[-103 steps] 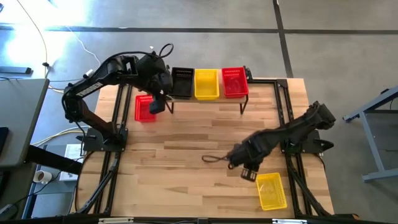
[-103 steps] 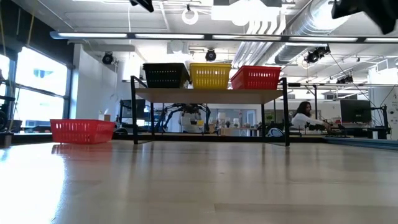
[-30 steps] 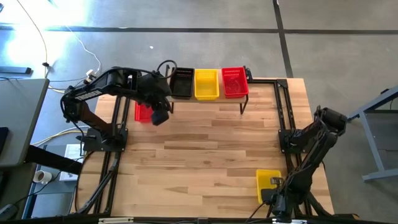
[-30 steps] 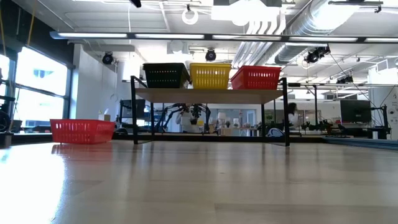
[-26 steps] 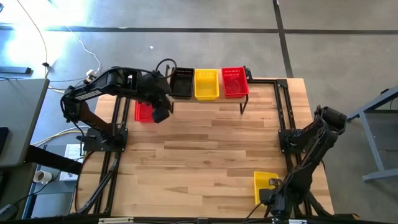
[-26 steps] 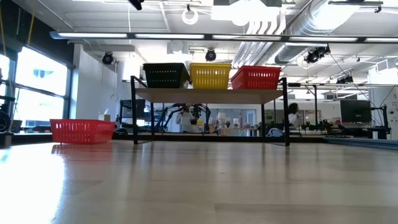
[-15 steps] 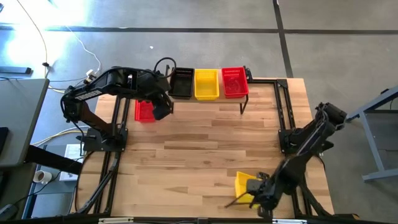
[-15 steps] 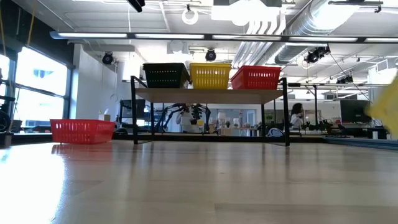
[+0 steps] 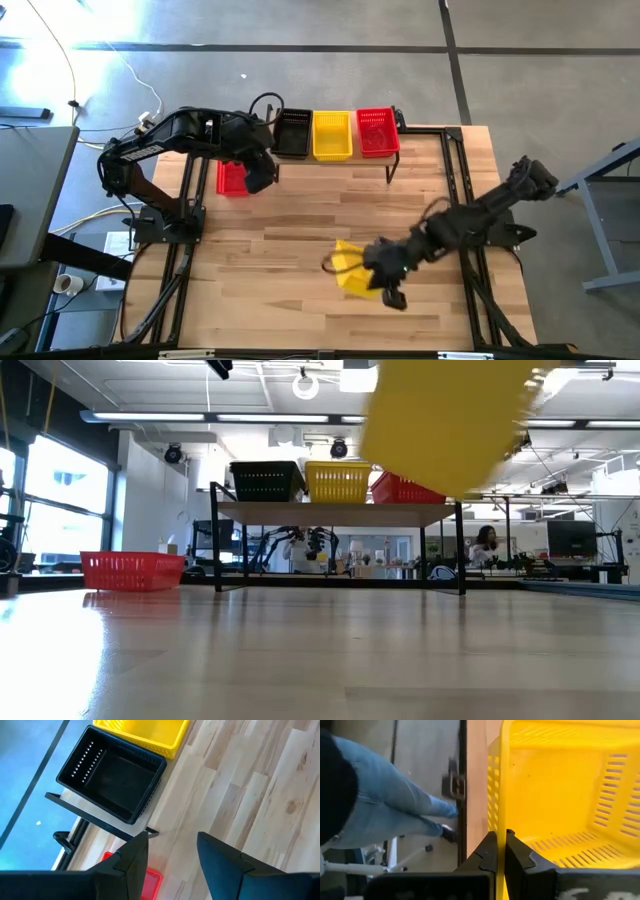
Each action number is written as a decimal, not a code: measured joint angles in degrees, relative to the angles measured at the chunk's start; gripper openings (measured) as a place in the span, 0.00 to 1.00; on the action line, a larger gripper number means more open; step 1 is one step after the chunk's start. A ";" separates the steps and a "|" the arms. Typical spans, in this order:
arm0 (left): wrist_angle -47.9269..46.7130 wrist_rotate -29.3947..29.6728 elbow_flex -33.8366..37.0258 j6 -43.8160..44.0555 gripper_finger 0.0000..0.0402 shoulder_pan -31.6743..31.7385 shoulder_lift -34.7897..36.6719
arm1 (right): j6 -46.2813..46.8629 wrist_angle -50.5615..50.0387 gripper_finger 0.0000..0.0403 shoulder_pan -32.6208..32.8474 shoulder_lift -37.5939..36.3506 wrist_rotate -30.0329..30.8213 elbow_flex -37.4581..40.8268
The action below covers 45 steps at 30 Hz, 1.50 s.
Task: Stack baskets on shelf by color
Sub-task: Stack the yellow bin on top of the yellow bin on the shelf
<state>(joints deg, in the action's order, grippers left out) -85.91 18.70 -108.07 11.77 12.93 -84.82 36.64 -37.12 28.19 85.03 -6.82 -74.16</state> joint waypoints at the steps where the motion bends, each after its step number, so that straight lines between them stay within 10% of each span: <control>1: 0.00 0.00 0.00 0.00 0.40 0.00 0.00 | -1.90 0.11 0.00 -1.55 0.00 -0.50 -1.04; 16: 0.02 0.02 0.00 -2.40 0.40 0.00 -0.19 | -28.89 -7.54 0.00 -18.39 0.04 -1.77 -19.16; 29: -0.57 0.15 0.00 6.80 0.40 0.07 -0.24 | -52.35 -18.37 0.00 -32.60 0.04 13.44 -29.05; 45: -1.68 0.37 0.00 10.75 0.40 0.72 -0.22 | -63.71 -20.31 0.00 -47.68 5.35 14.40 -32.19</control>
<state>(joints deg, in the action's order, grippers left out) -87.59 19.06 -108.07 22.52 13.65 -85.03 -27.07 -57.43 -19.48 90.38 7.58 -106.35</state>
